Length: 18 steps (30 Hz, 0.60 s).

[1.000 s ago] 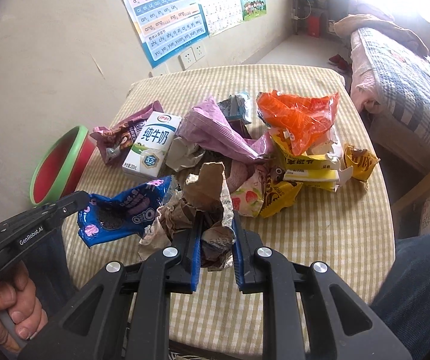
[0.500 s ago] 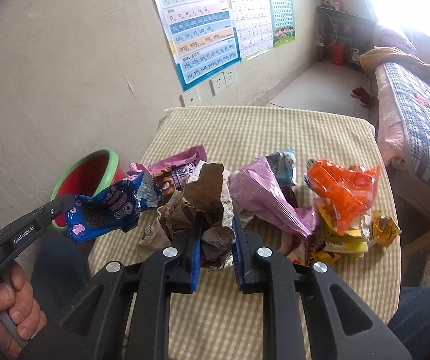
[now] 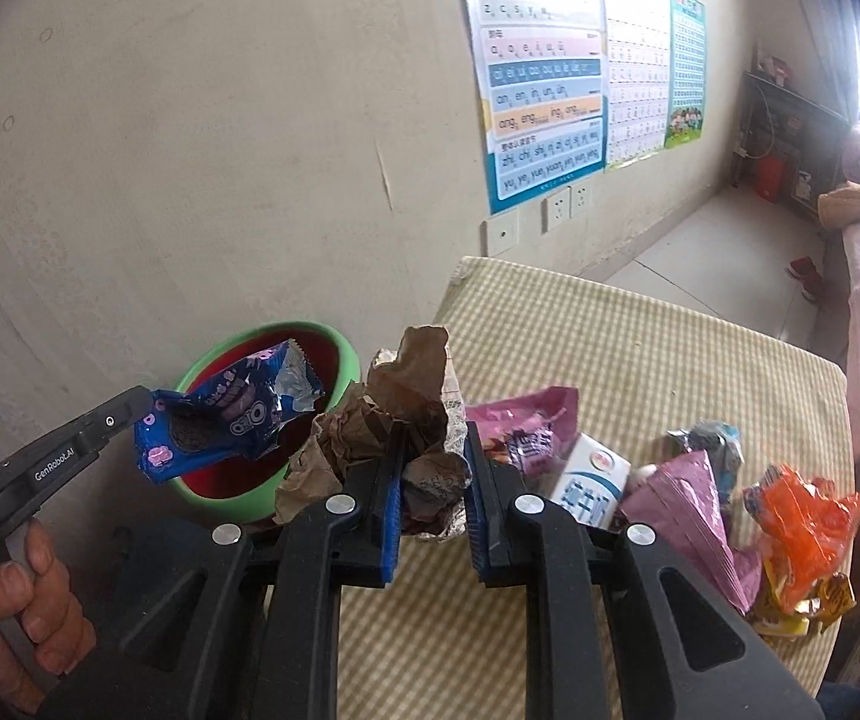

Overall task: Collect trash
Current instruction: 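Carry both items to the red bin and open both grippers over it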

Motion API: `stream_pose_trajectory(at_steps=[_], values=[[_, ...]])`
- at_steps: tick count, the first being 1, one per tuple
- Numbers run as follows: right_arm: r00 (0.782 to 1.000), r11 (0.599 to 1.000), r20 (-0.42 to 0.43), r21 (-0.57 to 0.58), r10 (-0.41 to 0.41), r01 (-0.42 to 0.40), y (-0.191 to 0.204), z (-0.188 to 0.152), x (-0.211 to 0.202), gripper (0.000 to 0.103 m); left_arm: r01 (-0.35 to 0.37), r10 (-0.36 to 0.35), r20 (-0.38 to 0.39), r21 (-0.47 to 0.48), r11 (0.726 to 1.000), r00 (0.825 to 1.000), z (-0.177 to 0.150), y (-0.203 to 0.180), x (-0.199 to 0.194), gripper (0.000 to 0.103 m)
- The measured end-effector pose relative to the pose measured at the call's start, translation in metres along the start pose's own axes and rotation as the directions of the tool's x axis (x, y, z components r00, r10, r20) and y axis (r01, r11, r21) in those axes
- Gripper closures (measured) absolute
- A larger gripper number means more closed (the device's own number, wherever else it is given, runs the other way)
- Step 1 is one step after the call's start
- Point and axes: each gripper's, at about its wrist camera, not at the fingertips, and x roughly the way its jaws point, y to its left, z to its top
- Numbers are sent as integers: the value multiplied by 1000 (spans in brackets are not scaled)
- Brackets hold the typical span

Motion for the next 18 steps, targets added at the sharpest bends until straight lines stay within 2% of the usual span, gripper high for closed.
stream_pose_trajectory(at_steps=[10,18], values=[[996,991,-36,-97,86,-89,64,31,47,85,-55,58,29,-86,995,998,27,53,0,96],[990,979,-79,-157,120,-132,101,46,88,85,-78,81,14,-142,987,997,35,81,14,96]])
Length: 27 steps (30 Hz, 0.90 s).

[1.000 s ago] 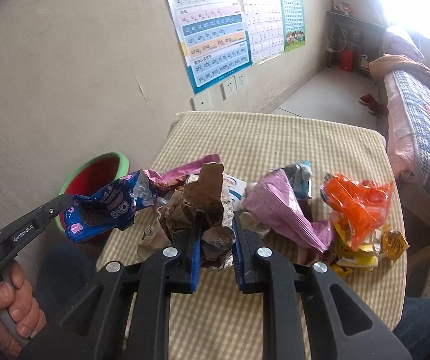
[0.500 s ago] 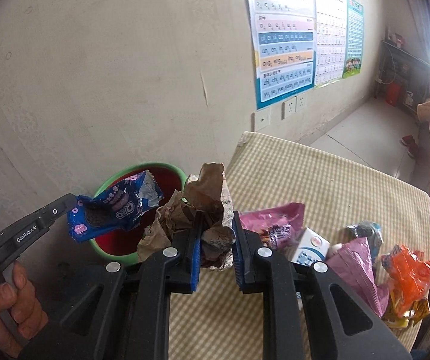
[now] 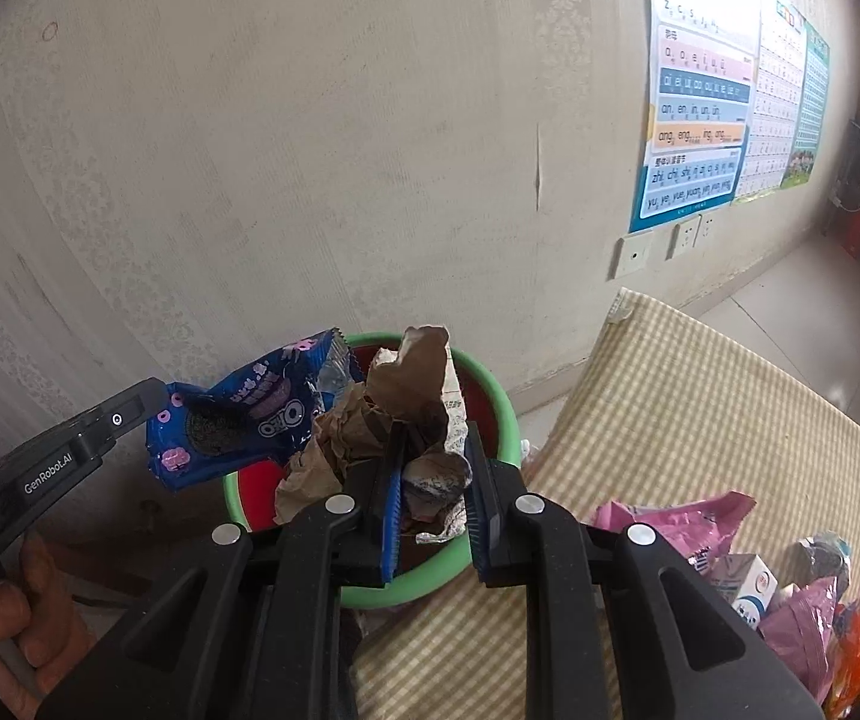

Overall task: Collect trash
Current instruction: 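Carry both items to the red bin and open both grippers over it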

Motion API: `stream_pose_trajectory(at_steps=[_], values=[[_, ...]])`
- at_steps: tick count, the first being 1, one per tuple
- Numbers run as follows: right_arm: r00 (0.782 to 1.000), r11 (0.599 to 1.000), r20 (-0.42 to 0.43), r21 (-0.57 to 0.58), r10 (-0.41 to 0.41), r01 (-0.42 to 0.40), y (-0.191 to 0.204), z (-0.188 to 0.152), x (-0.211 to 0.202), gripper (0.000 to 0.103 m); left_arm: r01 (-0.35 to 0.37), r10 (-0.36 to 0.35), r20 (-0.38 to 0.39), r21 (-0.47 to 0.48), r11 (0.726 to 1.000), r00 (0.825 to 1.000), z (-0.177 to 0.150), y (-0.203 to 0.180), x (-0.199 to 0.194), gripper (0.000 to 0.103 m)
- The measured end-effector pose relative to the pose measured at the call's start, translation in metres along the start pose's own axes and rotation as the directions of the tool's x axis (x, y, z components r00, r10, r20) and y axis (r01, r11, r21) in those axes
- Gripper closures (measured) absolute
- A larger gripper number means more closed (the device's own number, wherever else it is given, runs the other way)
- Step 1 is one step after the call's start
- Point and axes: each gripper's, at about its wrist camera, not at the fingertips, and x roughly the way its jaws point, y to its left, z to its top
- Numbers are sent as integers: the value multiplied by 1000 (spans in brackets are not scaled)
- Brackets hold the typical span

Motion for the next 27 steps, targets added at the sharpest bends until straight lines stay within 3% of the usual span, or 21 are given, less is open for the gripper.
stream_pose_trajectory(at_steps=[6,8,9,11,12,22,27], values=[[999,1000,-54,-5,7,-7,4,6,34,78,-15,14,-21,-32,999,1000,6,14,14,95],[997,1000,-72,1,11,-11,2,7,43,68,-13,12,-29,-36,999,999,8,16,19,88],[997,1000,-74,5,13,-13,2,7,46,58,-13,12,-30,-37,999,999,9,16,21,79],[997,1000,-74,9,11,-10,2,6,49,49,-12,11,-26,-35,999,1000,10,17,21,63],[997,1000,-72,12,11,-10,1,7,49,47,-11,10,-22,-33,999,1000,10,16,21,55],[999,997,-51,74,15,-11,-15,-3,18,36,31,-30,-23,14,999,999,1,-8,9,12],[999,993,-39,113,-14,18,-27,-27,-13,32,62,-60,-30,64,996,998,-15,-33,-3,6]])
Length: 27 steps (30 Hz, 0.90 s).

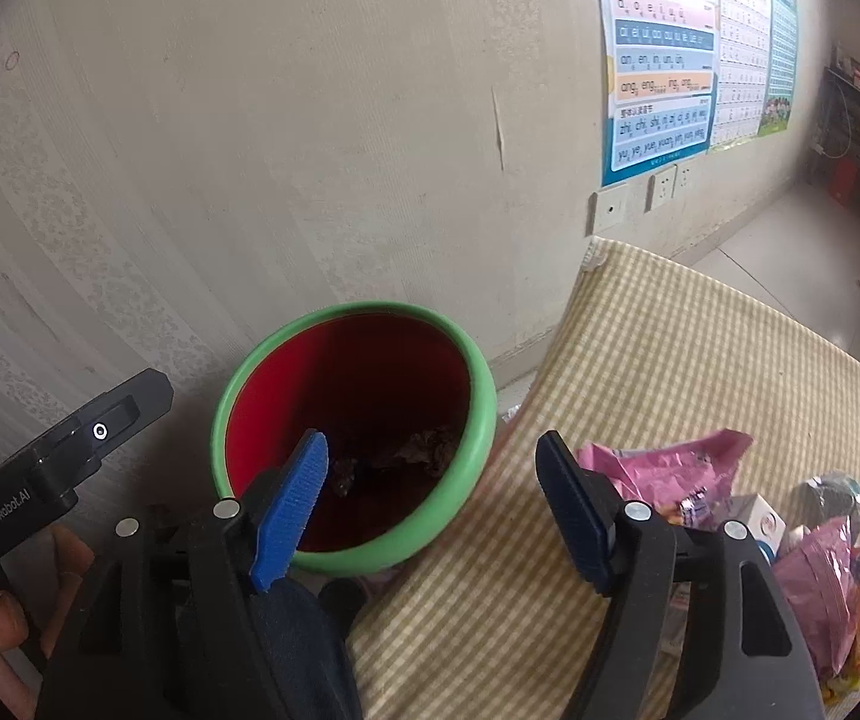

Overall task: Collect trash
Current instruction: 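Move both grippers back over the table toward the milk carton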

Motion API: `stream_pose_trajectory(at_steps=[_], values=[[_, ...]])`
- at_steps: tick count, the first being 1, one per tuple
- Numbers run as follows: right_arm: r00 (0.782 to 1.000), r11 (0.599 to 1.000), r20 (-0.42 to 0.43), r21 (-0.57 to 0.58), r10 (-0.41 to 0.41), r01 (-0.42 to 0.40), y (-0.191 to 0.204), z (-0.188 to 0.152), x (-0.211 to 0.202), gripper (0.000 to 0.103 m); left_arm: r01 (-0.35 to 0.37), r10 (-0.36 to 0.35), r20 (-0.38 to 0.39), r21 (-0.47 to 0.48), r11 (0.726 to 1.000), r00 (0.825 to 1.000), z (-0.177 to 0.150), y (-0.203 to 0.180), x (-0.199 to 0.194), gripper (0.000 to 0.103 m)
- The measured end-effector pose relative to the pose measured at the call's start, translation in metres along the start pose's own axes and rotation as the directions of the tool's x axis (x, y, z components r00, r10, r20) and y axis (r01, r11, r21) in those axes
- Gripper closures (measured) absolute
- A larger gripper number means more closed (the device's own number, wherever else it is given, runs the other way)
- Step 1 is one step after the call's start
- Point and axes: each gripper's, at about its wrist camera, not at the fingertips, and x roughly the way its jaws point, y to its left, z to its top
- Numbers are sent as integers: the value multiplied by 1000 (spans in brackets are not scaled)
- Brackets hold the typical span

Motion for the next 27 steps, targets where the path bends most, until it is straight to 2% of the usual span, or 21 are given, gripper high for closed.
stream_pose_trajectory(at_steps=[6,13,18,27], values=[[997,995,27,60,-78,77,-34,-32,-42,32,53,-51,-30,63,997,998,-19,-38,-8,6],[980,975,77,141,-183,171,-81,-62,-96,32,128,-121,-60,143,981,991,-41,-92,-19,6],[958,946,99,211,-270,245,-117,-87,-134,32,180,-165,-86,202,963,982,-55,-129,-24,6],[920,871,69,356,-386,339,-188,-135,-183,32,252,-212,-168,276,928,963,-83,-187,-12,6]])
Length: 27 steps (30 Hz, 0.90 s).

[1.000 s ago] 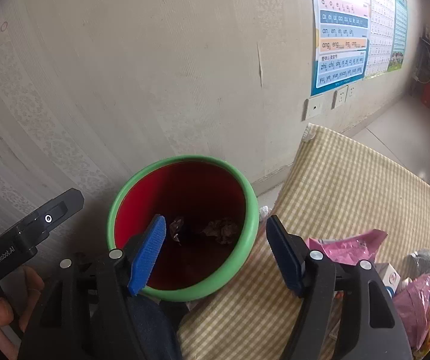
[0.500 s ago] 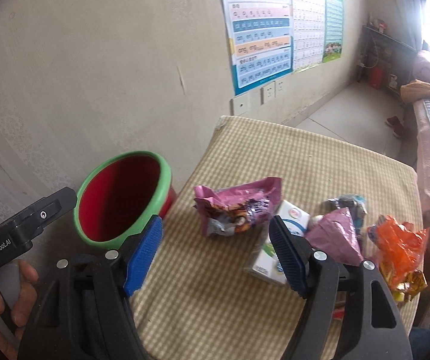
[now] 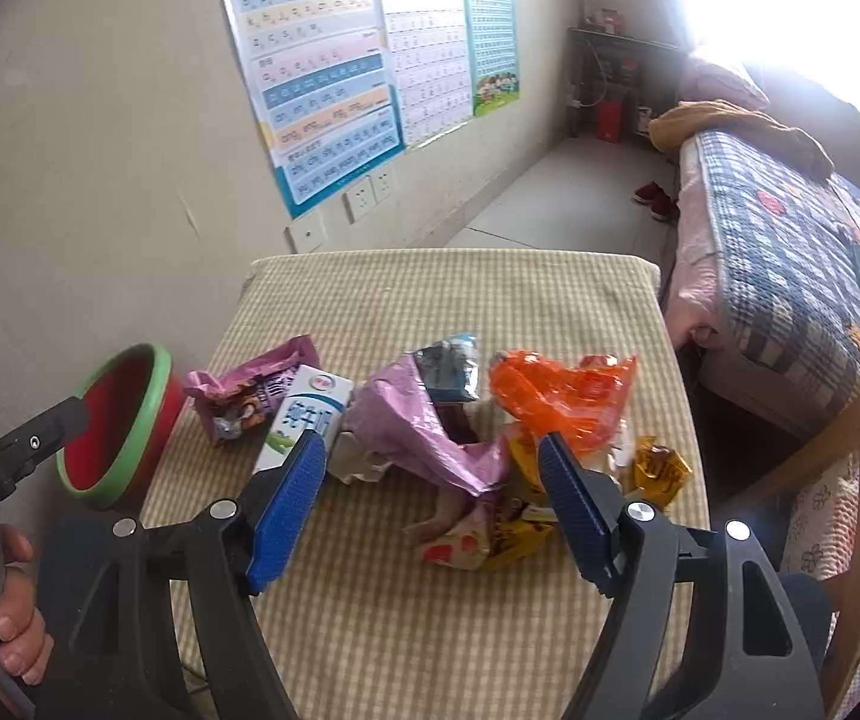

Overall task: Collect trash
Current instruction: 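Move both grippers back over the table toward the milk carton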

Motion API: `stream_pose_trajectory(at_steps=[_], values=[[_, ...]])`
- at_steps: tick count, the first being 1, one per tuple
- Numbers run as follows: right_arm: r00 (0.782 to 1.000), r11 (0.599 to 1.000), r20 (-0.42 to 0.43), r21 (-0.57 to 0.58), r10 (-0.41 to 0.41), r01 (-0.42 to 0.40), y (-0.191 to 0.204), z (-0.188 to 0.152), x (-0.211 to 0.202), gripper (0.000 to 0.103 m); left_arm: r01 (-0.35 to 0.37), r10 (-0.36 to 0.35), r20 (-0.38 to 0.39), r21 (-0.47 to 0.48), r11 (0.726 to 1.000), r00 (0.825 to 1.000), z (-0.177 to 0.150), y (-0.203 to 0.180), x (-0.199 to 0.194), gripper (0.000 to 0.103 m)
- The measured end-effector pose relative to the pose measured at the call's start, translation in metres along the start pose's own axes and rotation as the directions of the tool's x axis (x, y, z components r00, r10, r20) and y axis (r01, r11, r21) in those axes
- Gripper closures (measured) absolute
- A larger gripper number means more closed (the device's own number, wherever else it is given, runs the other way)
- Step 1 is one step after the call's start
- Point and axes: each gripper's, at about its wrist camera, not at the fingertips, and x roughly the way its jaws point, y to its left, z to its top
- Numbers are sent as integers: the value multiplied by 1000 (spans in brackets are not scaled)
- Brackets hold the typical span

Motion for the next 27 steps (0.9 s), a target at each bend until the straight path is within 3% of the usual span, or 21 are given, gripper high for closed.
stream_pose_trajectory(at_steps=[8,15,23,27], values=[[998,995,-7,83,-63,63,-51,-1,2,32,21,-20,-128,8,1000,992,-12,-13,55,6],[995,991,-57,107,-77,82,-69,-1,27,32,-20,43,-201,117,993,979,-22,-25,94,6],[992,990,-106,114,-74,86,-75,4,60,32,-60,135,-252,282,957,958,-37,-56,135,7],[989,985,-120,139,-89,106,-87,9,75,32,-88,181,-268,325,942,946,-41,-62,150,12]])
